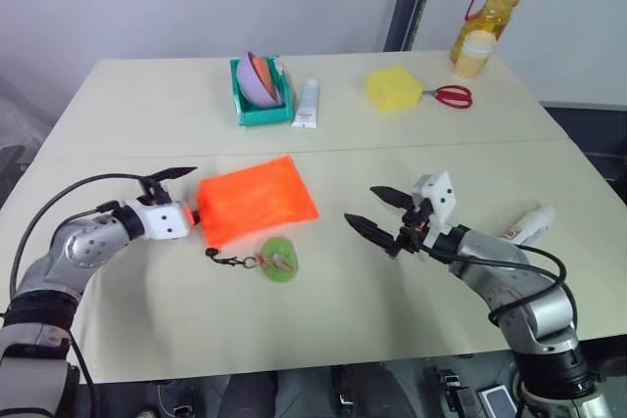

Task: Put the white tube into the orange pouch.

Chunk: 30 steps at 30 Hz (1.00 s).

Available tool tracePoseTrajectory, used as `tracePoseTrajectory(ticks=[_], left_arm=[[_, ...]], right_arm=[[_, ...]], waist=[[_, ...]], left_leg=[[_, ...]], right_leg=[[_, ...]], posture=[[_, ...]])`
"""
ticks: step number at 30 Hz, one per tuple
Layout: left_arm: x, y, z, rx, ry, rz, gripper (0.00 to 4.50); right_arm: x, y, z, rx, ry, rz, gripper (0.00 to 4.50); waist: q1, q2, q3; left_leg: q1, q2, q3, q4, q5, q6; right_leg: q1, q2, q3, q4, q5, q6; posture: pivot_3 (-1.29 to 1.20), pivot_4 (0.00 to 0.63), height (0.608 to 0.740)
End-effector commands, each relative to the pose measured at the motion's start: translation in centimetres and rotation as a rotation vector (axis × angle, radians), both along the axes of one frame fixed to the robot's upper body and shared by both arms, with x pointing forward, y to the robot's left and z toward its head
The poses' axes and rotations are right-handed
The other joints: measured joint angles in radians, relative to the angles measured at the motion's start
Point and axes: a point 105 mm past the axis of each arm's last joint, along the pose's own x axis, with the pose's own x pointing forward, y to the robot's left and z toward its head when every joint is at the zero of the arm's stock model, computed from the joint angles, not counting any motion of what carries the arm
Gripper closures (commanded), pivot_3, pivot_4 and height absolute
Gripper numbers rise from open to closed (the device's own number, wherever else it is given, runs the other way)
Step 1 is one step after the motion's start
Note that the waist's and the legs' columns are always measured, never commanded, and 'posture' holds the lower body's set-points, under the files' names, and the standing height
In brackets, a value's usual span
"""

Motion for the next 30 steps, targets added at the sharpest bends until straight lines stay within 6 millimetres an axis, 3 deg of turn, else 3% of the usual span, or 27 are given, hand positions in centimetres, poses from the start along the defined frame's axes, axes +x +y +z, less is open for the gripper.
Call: tracePoseTrajectory(ticks=[1,6,9,16,22,27,30], left_arm=[[0.6,-1.3,1.2,-0.044,-0.052,-0.048,0.00],[0.4,-2.1,1.3,-0.077,-0.035,-0.096,0.00],[0.3,-2.3,1.9,-0.103,-0.035,-0.116,0.78],[0.2,-2.7,2.3,-0.145,0.015,-0.139,4.30],[-0.2,-3.7,2.4,-0.260,0.121,-0.143,4.41],[1.2,-4.6,4.8,-0.500,0.162,-0.035,4.41],[1.4,-6.0,6.1,-0.649,0.214,-0.004,4.41]], right_arm=[[-0.3,0.3,0.8,0.007,-0.051,0.008,0.14],[-0.4,0.4,0.6,0.002,-0.048,0.006,0.14],[-0.5,0.5,0.5,-0.001,-0.045,0.007,0.00],[-0.4,0.3,0.5,-0.002,-0.048,-0.010,0.00],[-0.1,-0.7,0.9,-0.011,-0.058,-0.052,0.00],[1.8,-5.6,2.0,-0.055,-0.111,-0.302,0.00],[1.6,-8.3,2.9,-0.036,-0.107,-0.386,0.00]], waist=[[0.001,0.000,0.000],[-0.002,0.000,0.000],[-0.002,0.000,0.000],[-0.001,0.000,0.000],[-0.001,0.000,0.000],[0.002,0.000,0.000],[0.002,0.000,0.000]], left_leg=[[0.000,0.000,0.000,0.001,0.000,0.000],[0.000,0.000,0.001,0.002,0.000,0.000],[0.000,0.000,0.001,0.001,0.000,0.000],[0.000,0.000,0.000,0.002,0.000,0.000],[0.000,0.000,0.000,0.002,0.000,0.000],[-0.001,0.000,0.000,0.004,0.000,0.000],[-0.001,-0.001,-0.001,0.006,0.000,0.000]], right_leg=[[0.000,0.000,0.000,0.001,0.000,0.000],[0.000,0.000,0.000,0.001,0.000,0.000],[0.000,0.000,0.000,0.002,0.000,0.000],[0.000,0.000,0.000,0.003,0.000,0.000],[0.000,0.000,0.000,0.003,0.000,0.000],[0.000,0.001,0.000,0.003,0.000,0.000],[0.001,0.000,0.000,0.003,0.000,0.001]], posture=[[0.00,0.150,0.726],[0.00,0.150,0.726],[0.00,0.150,0.726],[0.00,0.150,0.726],[0.00,0.150,0.726],[0.00,0.150,0.726],[0.00,0.150,0.726]])
